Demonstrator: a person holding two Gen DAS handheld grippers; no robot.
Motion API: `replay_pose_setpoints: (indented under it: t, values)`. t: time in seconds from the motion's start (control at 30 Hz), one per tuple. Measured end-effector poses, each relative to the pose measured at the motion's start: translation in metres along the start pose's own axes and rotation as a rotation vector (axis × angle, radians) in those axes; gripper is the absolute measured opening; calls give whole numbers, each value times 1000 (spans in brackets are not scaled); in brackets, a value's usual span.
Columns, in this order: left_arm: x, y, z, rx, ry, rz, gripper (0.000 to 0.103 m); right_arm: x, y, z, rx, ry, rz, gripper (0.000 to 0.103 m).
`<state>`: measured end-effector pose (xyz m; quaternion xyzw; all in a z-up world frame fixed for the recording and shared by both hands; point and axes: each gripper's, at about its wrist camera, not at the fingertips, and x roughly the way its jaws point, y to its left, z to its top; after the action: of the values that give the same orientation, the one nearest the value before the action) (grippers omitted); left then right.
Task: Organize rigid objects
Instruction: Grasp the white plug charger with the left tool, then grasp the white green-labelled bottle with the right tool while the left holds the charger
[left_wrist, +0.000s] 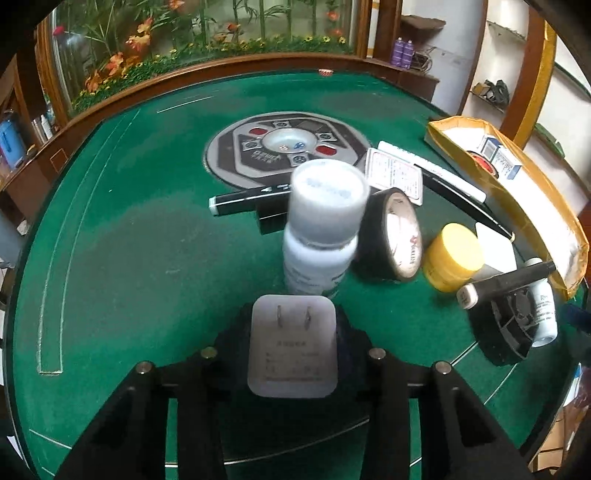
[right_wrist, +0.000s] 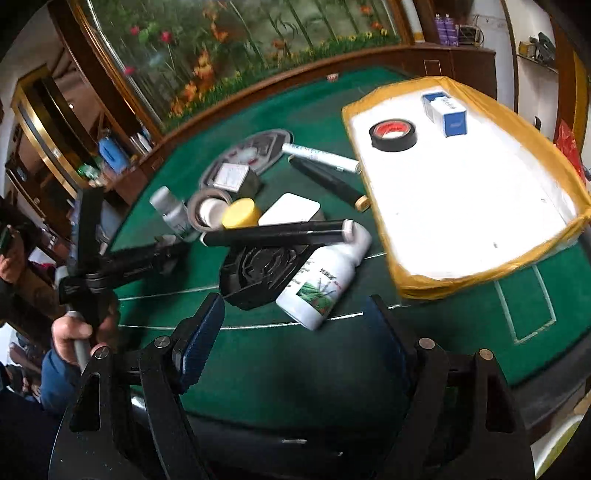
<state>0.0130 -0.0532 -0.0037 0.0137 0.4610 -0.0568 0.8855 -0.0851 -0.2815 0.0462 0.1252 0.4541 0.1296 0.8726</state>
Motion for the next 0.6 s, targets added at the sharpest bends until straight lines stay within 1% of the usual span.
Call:
replay_pose_setpoints:
  t: [0.07,0.1,0.13,0.17,0.2,0.27,0.3,0.4,0.43,0.47,0.5,0.6]
  values:
    - [-1,0,-1,1,-3,-6,39,11,-1,6,25,12,-50,76]
    - [-2,-1,0,3,-4,-7,39,15,-4,9,50,17,-54,69]
    - [-2,-2,0,5,-4,-7,39,21,-9,12,94,23,-41,56]
    - [-2,-2,0,8,-3,-6,39,25,-14,13,126,27,-35,51]
    - [-2,-4,1,12,-2,-1,40,30,-19,15,166,35,-52,45]
    - [-3,-5,0,21,-2,4,40,37,-22,17,194,41,-70,45]
    - [-3,-5,1,19,0,2,40,38,-20,18,187,32,-91,45]
    - [-4,-6,1,25,-1,8,39,46,-1,19,64,39,-185,45]
    - [-5,-6,0,27,-3,5,39,49,6,19,15,42,-213,42]
    - [-6,-5,-1,26,-6,0,39,51,11,17,-19,41,-232,40]
    - [-7,-4,-2,21,-8,-3,39,51,12,16,-37,41,-233,39]
    - [-7,-1,-2,7,-6,-3,39,45,9,12,-44,65,-168,37]
